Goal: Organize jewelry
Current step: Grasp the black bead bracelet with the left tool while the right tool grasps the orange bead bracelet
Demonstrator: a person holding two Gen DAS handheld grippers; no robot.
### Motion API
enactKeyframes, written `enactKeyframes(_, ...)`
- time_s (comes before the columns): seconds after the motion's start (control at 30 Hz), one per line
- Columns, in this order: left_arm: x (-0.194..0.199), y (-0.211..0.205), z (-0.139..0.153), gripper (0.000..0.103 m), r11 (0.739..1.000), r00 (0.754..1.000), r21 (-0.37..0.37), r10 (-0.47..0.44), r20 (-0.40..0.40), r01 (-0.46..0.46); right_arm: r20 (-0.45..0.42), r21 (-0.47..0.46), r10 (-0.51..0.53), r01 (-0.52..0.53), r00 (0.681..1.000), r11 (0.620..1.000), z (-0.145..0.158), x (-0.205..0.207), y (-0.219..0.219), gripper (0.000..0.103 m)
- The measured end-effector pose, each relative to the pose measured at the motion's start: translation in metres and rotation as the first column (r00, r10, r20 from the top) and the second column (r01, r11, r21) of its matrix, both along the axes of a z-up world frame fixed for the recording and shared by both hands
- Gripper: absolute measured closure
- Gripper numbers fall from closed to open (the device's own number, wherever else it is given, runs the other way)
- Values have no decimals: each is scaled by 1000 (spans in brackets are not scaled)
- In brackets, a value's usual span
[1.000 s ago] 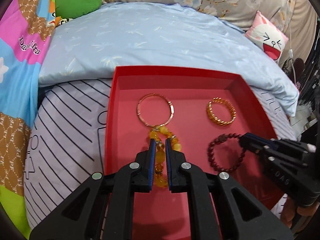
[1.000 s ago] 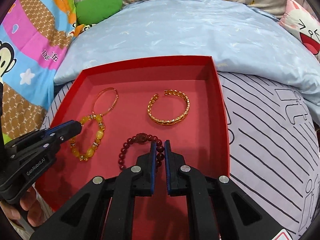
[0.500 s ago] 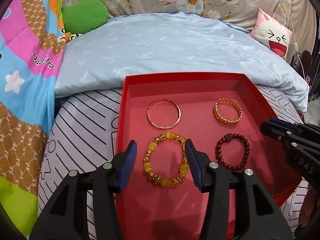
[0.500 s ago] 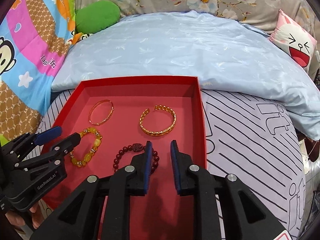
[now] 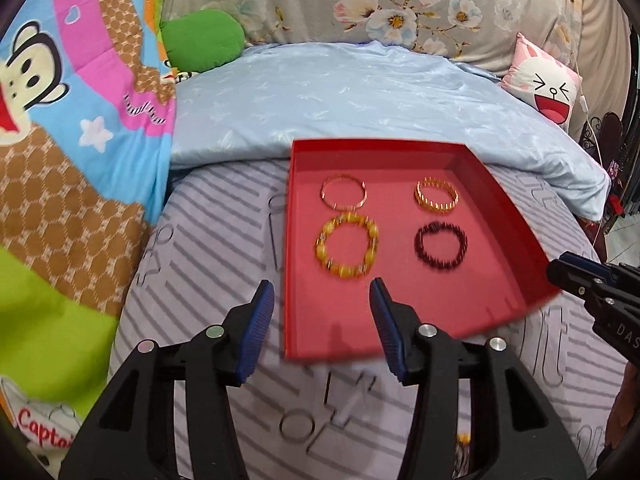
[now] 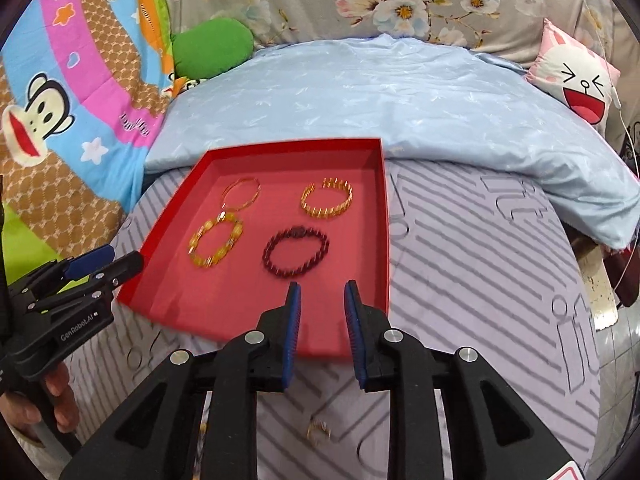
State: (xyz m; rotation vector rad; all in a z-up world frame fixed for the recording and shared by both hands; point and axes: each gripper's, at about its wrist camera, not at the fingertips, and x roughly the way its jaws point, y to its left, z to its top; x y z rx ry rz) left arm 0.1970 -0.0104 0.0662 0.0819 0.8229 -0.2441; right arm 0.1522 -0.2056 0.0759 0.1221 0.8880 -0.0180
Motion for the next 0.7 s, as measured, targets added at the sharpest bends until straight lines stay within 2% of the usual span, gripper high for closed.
enactKeyframes(0.3, -61, 22, -26, 56, 999, 997, 14, 41, -66, -40, -59, -4, 49, -49, 997, 999, -21, -63, 24, 80)
enactKeyframes(0.7, -114, 28, -49, 56, 999, 993, -8, 35, -110, -36, -99, -10, 114, -115, 989, 993, -44, -90, 55, 80)
